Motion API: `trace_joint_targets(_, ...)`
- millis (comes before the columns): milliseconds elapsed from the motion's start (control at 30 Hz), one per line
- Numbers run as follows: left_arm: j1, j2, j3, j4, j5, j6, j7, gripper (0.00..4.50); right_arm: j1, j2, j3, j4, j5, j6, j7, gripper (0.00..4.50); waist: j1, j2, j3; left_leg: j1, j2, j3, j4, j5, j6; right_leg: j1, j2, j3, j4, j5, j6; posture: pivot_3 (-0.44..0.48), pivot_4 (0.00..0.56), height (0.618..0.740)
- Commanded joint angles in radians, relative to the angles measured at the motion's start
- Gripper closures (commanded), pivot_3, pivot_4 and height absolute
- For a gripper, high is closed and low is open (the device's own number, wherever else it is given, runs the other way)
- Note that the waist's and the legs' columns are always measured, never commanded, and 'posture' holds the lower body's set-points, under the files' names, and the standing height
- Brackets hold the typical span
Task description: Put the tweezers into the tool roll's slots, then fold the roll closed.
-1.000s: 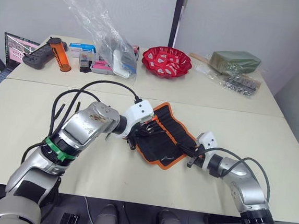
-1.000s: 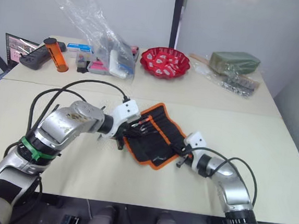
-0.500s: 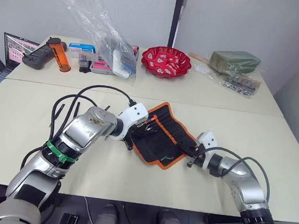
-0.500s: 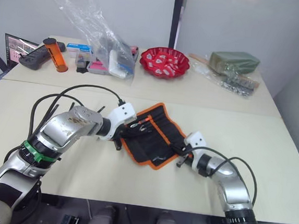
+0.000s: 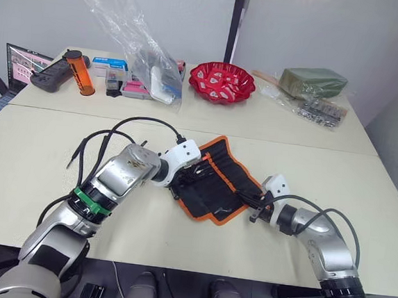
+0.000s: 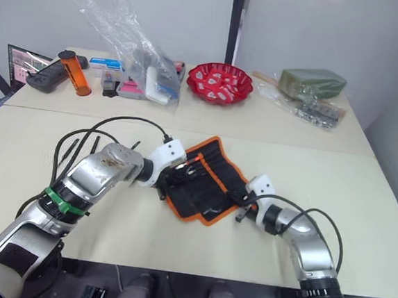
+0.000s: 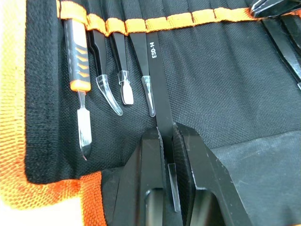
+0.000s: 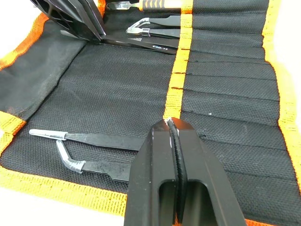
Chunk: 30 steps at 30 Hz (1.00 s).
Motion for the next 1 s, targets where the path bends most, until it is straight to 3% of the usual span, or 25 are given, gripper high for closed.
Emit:
trace_joint_targets(33,-0.042,-0.025,0.003,0.009,0.022,-0.028,-0.007,4.50,0.027,-0.008,0.011,0.020,-0.016,0.035,-0.005,4.47,0.001,0.000,0.000,0.000,0.000,0.000,0.000,0.000,0.000,0.000,0.000,0.000,0.000,0.000,0.000,0.000,0.150,0.740)
trace_joint_targets(533,-0.071,-0.061,-0.014,0.057,0.084,-0.073,-0.059,4.50,0.030,-0.011,0.007,0.017,-0.016,0.035,-0.009,4.47,0.000,0.000,0.000,0.000,0.000,0.000,0.000,0.000,0.000,0.000,0.000,0.000,0.000,0.000,0.000,0.000,0.150,0.740)
trace_joint_targets(733,-0.132,-0.129,0.000,0.183,0.117,-0.149,-0.030,4.50,0.031,-0.010,0.016,0.022,-0.022,0.033,-0.007,4.47,0.001,0.000,0.000,0.000,0.000,0.000,0.000,0.000,0.000,0.000,0.000,0.000,0.000,0.000,0.000,0.000,0.150,0.740)
trace_joint_targets(1000,-0.202,-0.188,-0.042,0.385,0.182,-0.301,-0.088,4.50,0.037,-0.015,0.018,-0.002,-0.020,0.050,-0.008,4.47,-0.001,0.000,0.000,0.000,-0.001,0.000,0.000,0.000,0.000,0.000,0.000,0.000,0.000,0.000,0.001,0.000,0.150,0.740)
